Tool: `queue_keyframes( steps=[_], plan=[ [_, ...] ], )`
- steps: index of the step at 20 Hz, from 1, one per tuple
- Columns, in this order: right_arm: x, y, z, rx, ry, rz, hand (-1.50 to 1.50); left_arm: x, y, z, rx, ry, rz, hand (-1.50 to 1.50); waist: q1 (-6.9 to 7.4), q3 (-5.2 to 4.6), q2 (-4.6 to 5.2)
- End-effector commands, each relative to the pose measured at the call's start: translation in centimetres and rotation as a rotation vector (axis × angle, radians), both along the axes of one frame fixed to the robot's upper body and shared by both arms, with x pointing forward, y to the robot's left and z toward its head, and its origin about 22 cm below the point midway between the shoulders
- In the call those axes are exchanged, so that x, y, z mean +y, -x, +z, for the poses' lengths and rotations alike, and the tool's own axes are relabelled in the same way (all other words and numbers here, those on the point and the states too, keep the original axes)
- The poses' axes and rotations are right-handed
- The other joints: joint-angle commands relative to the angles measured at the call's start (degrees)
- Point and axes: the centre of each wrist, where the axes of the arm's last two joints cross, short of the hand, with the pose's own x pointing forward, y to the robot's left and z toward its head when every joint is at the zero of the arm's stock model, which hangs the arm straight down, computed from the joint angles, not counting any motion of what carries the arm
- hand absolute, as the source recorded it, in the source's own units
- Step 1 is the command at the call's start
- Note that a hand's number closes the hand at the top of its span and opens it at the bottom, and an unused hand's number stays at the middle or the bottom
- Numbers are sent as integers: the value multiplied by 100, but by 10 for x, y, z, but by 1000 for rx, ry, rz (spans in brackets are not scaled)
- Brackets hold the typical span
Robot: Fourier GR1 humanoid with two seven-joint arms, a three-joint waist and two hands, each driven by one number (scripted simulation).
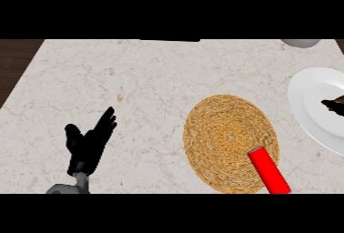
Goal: Pick the sweet potato from the placemat and place it in the plate
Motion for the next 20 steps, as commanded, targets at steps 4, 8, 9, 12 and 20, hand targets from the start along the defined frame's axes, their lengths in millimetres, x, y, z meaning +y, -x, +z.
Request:
queue_keyframes(
  steps=[4,8,9,12,20],
  plan=[
    [-20,20,-6,-217,-167,-24,-150,-2,8,-9,19,-12,27,0,-90,-13,-10],
    [-48,42,4,-213,-251,-1,-150,6,10,-9,18,-7,23,0,-129,-22,-32],
    [-54,44,12,-215,-277,55,-150,6,11,-20,37,-12,44,0,-181,-29,-45],
    [-71,66,12,-185,-306,115,-150,15,10,2,36,-4,27,0,-159,-26,-66],
    [-90,124,-14,-106,-311,258,-150,17,-2,-14,47,-14,43,0,-256,-35,-77]
  ],
)
